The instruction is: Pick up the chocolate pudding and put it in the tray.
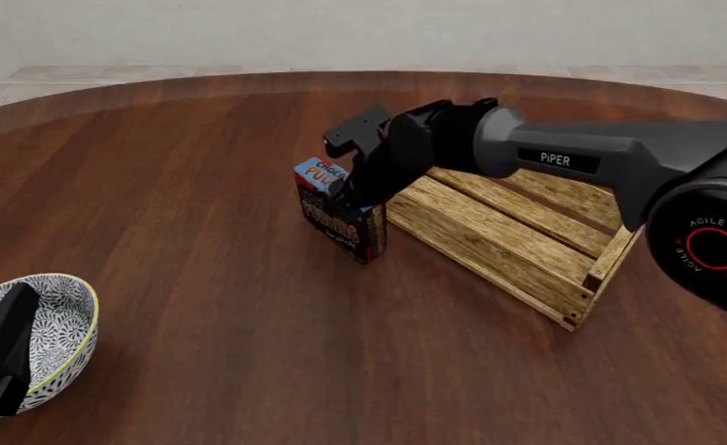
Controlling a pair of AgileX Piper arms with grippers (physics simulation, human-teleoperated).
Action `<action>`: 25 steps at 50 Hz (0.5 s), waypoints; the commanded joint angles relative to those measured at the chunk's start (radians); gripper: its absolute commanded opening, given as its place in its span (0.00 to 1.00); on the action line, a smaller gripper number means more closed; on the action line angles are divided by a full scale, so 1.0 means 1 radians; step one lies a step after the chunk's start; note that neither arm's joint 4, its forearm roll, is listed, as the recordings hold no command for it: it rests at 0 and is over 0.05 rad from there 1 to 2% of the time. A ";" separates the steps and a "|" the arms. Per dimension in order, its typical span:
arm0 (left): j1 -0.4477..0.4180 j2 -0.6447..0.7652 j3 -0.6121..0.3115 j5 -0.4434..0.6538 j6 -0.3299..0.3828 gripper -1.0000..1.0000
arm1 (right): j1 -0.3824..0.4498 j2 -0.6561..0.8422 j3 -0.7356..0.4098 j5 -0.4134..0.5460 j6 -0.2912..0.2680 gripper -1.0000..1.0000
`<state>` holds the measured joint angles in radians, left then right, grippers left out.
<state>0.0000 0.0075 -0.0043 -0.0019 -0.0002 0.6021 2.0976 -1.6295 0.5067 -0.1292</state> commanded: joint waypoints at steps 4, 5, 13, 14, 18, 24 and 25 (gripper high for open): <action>0.000 0.000 0.000 0.000 0.000 1.00 | 0.019 -0.017 0.015 -0.005 0.000 0.00; 0.000 0.000 0.000 0.000 0.000 1.00 | 0.024 -0.023 0.014 -0.003 0.003 0.00; 0.000 0.000 0.000 0.000 0.000 1.00 | 0.034 -0.046 0.015 0.003 -0.005 0.00; 0.000 0.000 0.000 0.000 0.000 1.00 | 0.045 -0.059 0.020 0.004 0.002 0.00; 0.000 0.000 0.000 0.000 0.000 1.00 | 0.050 -0.087 0.021 0.013 -0.002 0.00; 0.000 0.000 0.000 0.000 0.000 1.00 | 0.046 -0.129 0.011 0.034 -0.013 0.00; 0.000 0.000 0.000 0.000 0.000 1.00 | 0.044 -0.135 0.008 0.038 -0.015 0.00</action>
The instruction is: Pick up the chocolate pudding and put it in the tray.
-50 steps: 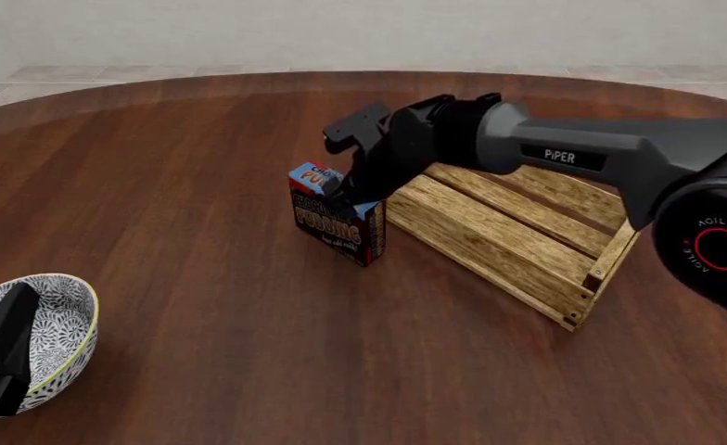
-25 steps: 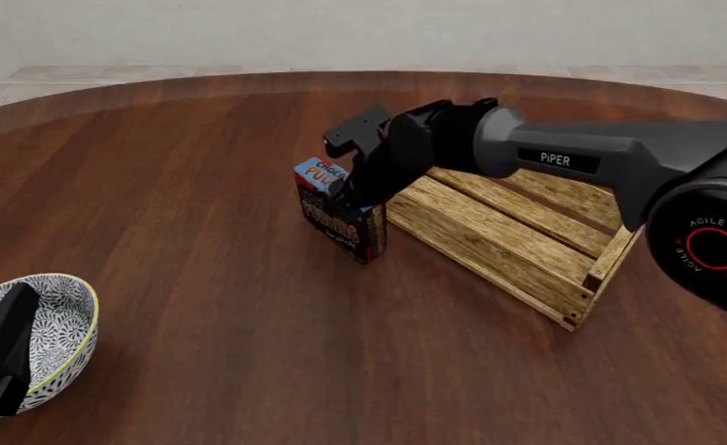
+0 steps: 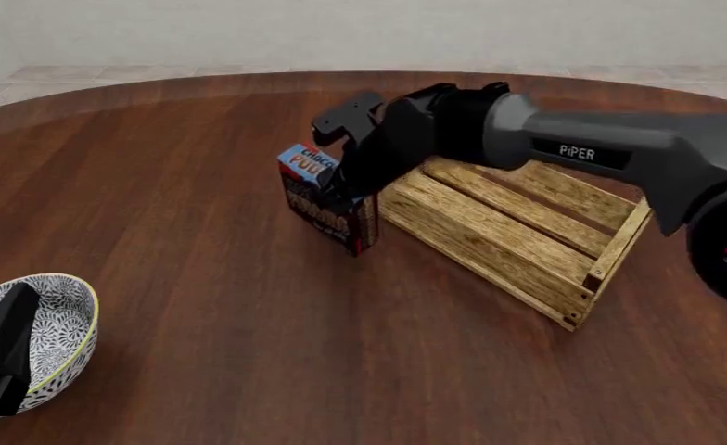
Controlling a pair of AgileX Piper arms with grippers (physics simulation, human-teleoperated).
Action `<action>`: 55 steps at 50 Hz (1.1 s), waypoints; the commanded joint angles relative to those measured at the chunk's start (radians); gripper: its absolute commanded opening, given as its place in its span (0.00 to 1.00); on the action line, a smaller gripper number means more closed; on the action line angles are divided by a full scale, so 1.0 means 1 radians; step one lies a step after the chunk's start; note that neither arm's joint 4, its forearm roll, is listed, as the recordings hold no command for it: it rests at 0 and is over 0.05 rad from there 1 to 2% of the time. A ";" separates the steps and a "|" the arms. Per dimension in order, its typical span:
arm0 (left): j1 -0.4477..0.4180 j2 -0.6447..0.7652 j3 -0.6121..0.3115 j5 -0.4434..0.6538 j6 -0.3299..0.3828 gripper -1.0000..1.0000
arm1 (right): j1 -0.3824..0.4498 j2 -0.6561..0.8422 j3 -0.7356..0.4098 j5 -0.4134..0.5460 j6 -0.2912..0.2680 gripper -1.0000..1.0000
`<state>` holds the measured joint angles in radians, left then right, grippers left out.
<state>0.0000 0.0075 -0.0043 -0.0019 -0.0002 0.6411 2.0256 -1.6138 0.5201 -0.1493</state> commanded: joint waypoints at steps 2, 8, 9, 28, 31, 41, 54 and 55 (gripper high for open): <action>0.000 0.000 0.000 0.000 0.000 1.00 | 0.002 -0.081 -0.008 0.032 0.003 0.00; 0.000 0.000 0.000 0.000 0.000 1.00 | 0.004 -0.136 -0.007 0.061 -0.015 0.00; 0.000 0.000 0.000 0.000 0.000 1.00 | -0.003 -0.152 -0.015 0.074 -0.021 0.00; 0.000 0.000 0.000 0.000 0.000 1.00 | -0.050 -0.285 -0.018 0.157 -0.081 0.00; 0.000 0.000 0.000 0.000 0.000 1.00 | -0.063 -0.308 -0.015 0.166 -0.092 0.00; 0.000 0.000 0.000 0.000 0.000 1.00 | -0.088 -0.343 0.003 0.179 -0.109 0.00; 0.000 0.000 0.000 0.000 0.000 1.00 | -0.131 -0.371 0.030 0.187 -0.130 0.00; 0.000 0.000 0.000 0.000 0.000 1.00 | -0.130 -0.377 0.035 0.188 -0.133 0.00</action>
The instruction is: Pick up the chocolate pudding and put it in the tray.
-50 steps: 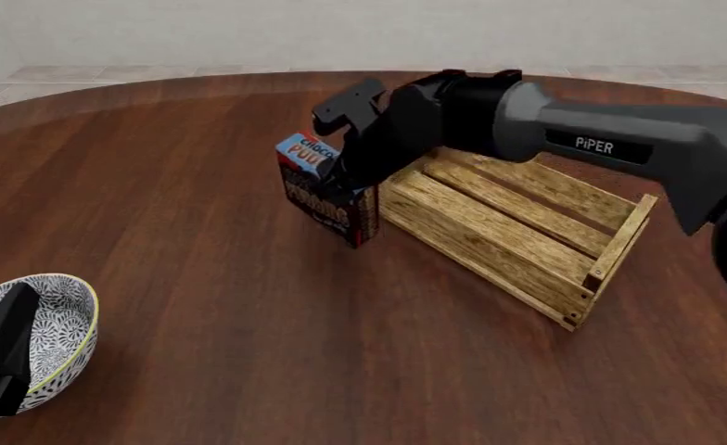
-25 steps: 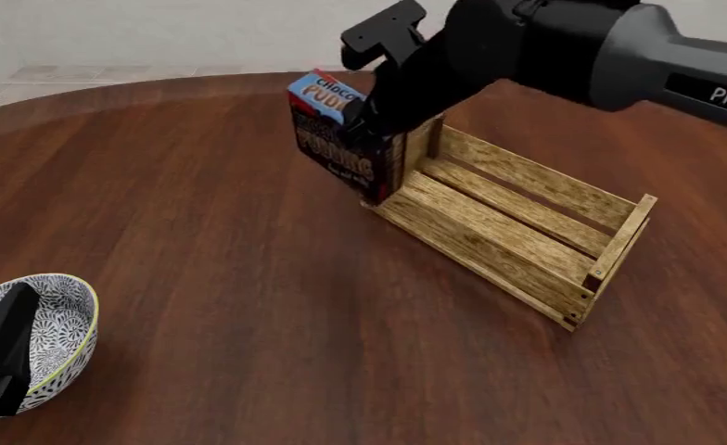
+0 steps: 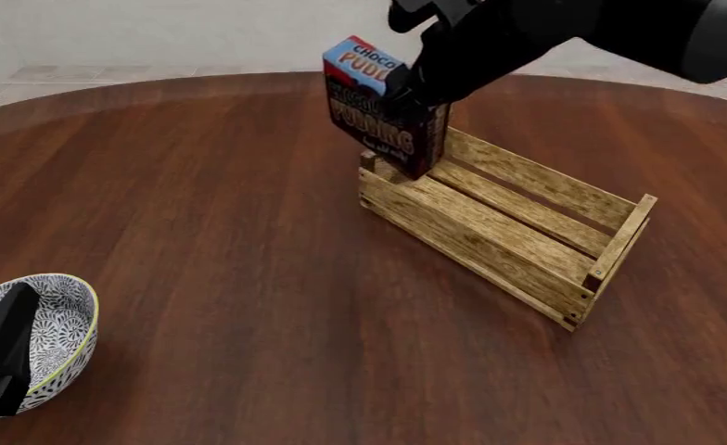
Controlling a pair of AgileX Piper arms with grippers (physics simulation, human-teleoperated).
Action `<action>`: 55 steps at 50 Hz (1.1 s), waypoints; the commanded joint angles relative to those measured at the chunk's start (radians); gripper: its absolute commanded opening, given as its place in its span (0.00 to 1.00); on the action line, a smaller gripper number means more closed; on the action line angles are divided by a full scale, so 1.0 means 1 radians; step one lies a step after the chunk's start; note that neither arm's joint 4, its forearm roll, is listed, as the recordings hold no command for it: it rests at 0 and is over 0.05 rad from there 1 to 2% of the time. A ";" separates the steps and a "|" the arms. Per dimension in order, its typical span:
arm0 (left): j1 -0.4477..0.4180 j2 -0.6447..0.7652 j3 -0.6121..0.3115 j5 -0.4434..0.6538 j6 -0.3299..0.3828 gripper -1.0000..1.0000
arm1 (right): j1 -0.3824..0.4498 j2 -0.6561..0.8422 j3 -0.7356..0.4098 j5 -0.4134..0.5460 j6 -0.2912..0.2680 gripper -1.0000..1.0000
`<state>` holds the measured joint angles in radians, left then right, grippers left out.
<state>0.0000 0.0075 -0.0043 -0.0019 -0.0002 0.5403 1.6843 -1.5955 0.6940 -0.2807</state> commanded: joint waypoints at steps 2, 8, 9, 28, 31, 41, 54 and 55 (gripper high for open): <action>0.000 0.000 0.000 0.000 0.000 1.00 | -0.039 -0.039 0.015 0.015 -0.005 0.00; 0.000 0.000 0.000 0.000 0.000 1.00 | -0.065 -0.052 0.037 0.012 -0.015 0.00; 0.000 0.000 0.000 0.000 0.000 1.00 | -0.071 -0.052 0.040 0.008 -0.018 0.00; 0.000 0.000 0.000 0.000 0.000 1.00 | -0.127 -0.071 0.047 0.017 -0.039 0.00; 0.000 0.000 0.000 0.000 0.000 1.00 | -0.143 -0.068 0.043 0.016 -0.040 0.00; 0.000 0.000 0.000 0.000 0.000 1.00 | -0.174 -0.066 0.045 0.017 -0.054 0.00; 0.000 0.000 0.000 0.000 0.000 1.00 | -0.207 -0.067 0.064 0.002 -0.063 0.00; 0.000 0.000 0.000 0.000 0.000 1.00 | -0.210 -0.067 0.066 0.001 -0.065 0.00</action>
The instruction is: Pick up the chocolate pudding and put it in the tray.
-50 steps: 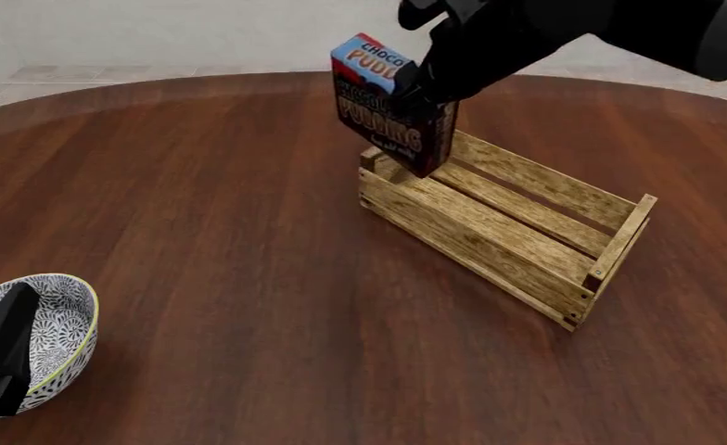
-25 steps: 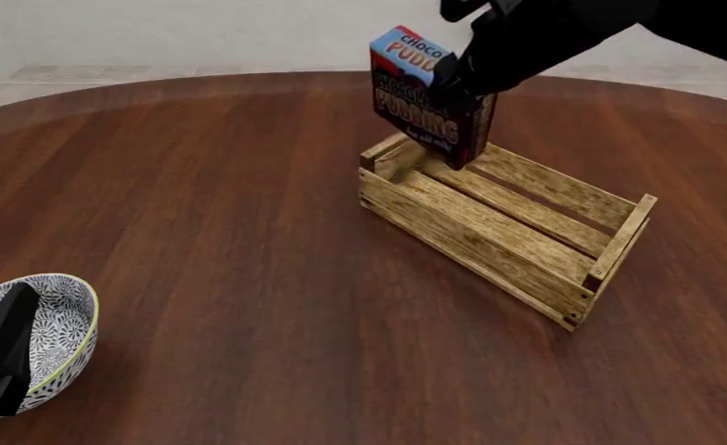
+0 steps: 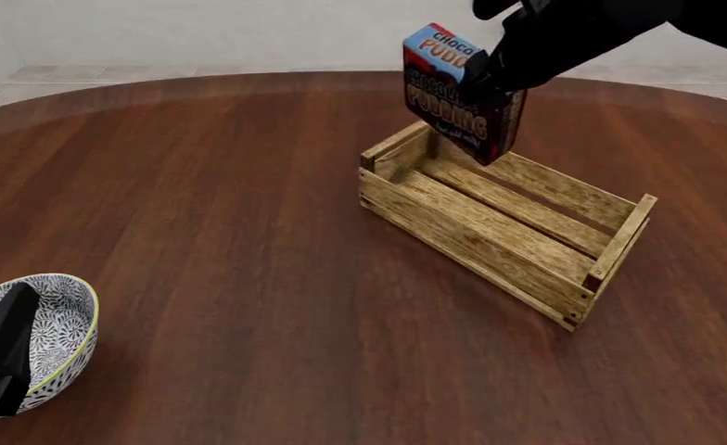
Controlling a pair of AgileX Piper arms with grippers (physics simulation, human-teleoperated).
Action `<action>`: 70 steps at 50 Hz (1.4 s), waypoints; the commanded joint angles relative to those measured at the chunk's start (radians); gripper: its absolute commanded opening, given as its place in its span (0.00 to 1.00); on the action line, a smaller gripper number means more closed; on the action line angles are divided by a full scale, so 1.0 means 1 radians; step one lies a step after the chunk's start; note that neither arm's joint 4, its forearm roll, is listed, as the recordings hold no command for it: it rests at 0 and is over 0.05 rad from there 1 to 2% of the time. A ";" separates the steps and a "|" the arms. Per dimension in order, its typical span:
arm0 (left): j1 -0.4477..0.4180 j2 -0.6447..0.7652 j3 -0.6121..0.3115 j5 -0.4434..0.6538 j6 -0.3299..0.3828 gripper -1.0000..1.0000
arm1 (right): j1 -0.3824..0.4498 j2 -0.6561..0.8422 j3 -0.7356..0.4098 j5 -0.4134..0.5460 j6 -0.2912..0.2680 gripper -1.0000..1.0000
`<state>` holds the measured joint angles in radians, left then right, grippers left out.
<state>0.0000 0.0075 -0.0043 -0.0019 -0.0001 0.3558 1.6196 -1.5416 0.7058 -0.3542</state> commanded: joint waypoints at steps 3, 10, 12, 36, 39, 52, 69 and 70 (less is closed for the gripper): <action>0.000 0.000 0.000 0.000 0.000 1.00 | -0.035 -0.001 0.012 -0.012 0.006 0.00; 0.000 0.000 0.000 0.000 0.000 1.00 | -0.055 -0.006 0.011 -0.008 0.010 0.00; 0.000 0.000 0.000 0.000 0.000 1.00 | -0.065 -0.002 0.012 -0.013 0.009 0.00; 0.000 0.000 0.000 0.000 0.000 1.00 | -0.093 0.014 0.070 -0.073 0.032 0.00; 0.000 0.000 0.000 0.000 0.000 1.00 | -0.095 0.020 0.074 -0.082 0.034 0.00; 0.000 0.000 0.000 0.000 0.000 1.00 | -0.094 0.038 0.094 -0.104 0.044 0.00; 0.000 0.000 0.000 0.000 0.000 1.00 | -0.085 0.046 0.114 -0.125 0.058 0.00; 0.000 0.000 0.000 0.000 0.000 1.00 | -0.085 0.046 0.116 -0.126 0.057 0.00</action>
<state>0.0000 0.0075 -0.0043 -0.0019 -0.0001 0.2675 1.6613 -1.4338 0.5917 -0.3228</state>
